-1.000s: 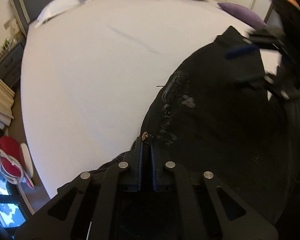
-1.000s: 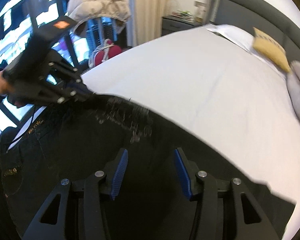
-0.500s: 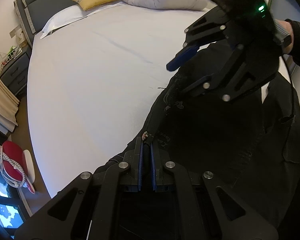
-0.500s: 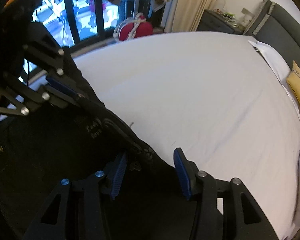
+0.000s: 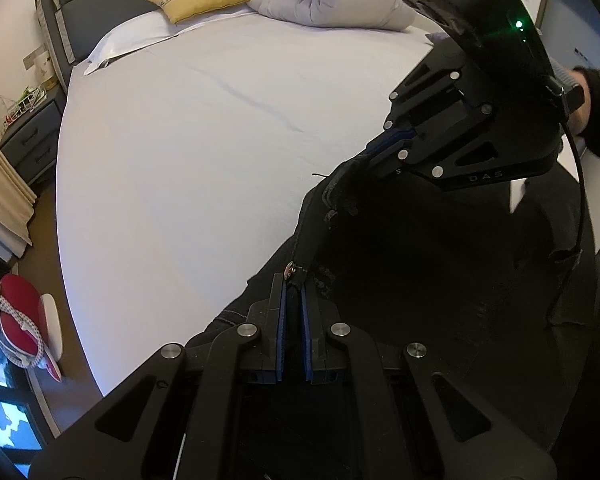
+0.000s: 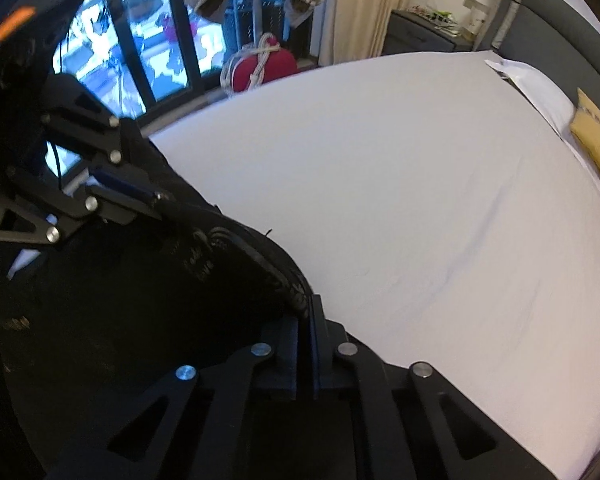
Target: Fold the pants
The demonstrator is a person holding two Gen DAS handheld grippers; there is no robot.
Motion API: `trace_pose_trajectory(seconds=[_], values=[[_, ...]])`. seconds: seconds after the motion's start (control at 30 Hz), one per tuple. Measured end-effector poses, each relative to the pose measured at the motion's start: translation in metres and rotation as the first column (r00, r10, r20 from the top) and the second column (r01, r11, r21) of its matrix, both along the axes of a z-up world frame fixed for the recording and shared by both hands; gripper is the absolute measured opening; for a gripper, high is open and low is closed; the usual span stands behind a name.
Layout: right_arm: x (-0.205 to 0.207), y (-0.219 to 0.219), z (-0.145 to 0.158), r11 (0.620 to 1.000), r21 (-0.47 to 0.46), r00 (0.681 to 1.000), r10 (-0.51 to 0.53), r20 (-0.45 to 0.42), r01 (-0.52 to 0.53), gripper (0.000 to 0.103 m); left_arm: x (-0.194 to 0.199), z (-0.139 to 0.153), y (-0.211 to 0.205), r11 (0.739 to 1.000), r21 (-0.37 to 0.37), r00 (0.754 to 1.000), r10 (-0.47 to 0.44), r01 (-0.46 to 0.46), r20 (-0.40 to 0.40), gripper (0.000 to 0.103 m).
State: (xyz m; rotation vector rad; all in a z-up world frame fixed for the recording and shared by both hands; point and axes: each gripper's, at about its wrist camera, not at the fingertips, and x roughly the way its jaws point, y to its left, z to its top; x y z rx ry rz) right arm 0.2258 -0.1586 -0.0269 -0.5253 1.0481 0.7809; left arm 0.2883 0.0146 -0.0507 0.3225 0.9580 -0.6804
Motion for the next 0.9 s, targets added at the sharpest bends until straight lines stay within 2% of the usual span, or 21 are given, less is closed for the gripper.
trace_pose_trajectory(seconds=[0.2, 0.37, 0.5, 0.67, 0.7, 0.77, 0.8, 0.87, 0.9], values=[[-0.047, 0.003, 0.011, 0.994, 0.110, 0.998, 0.002, -0.055, 0.004, 0.005, -0.038, 0.014, 0.006, 1.000, 0.011, 1.000, -0.004, 0.004, 0.000, 0.005], [-0.100, 0.015, 0.017, 0.990, 0.127, 0.995, 0.075, -0.068, -0.066, 0.005, -0.075, 0.021, 0.014, 1.000, 0.023, 1.000, -0.009, 0.009, -0.004, 0.005], [-0.139, 0.017, 0.015, 0.989, 0.075, 0.990, 0.129, -0.055, -0.124, 0.006, -0.117, 0.025, 0.021, 0.998, 0.028, 0.999, -0.047, 0.047, -0.014, 0.005], [-0.201, 0.025, 0.018, 0.970, -0.069, 0.970, 0.238, 0.045, -0.235, 0.005, -0.177, 0.023, 0.013, 0.988, 0.071, 0.990, -0.140, 0.139, 0.001, 0.005], [-0.217, 0.030, 0.016, 0.955, -0.129, 0.957, 0.277, 0.083, -0.266, 0.005, -0.194, 0.022, 0.010, 0.982, 0.092, 0.986, -0.167, 0.166, 0.004, 0.005], [-0.258, 0.043, 0.008, 0.887, -0.300, 0.900, 0.408, 0.154, -0.351, 0.005, -0.214, 0.018, 0.006, 0.974, 0.113, 0.981, -0.196, 0.195, -0.009, 0.005], [-0.270, 0.046, 0.005, 0.857, -0.351, 0.876, 0.453, 0.164, -0.377, 0.005, -0.225, 0.015, 0.003, 0.968, 0.128, 0.977, -0.214, 0.214, -0.015, 0.005], [-0.306, 0.053, -0.006, 0.758, -0.473, 0.802, 0.575, 0.163, -0.448, 0.005, -0.250, 0.007, -0.004, 0.950, 0.179, 0.966, -0.258, 0.257, -0.015, 0.005], [-0.316, 0.053, -0.009, 0.733, -0.497, 0.783, 0.602, 0.155, -0.465, 0.005, -0.261, 0.004, -0.007, 0.942, 0.196, 0.961, -0.275, 0.274, -0.019, 0.005]])
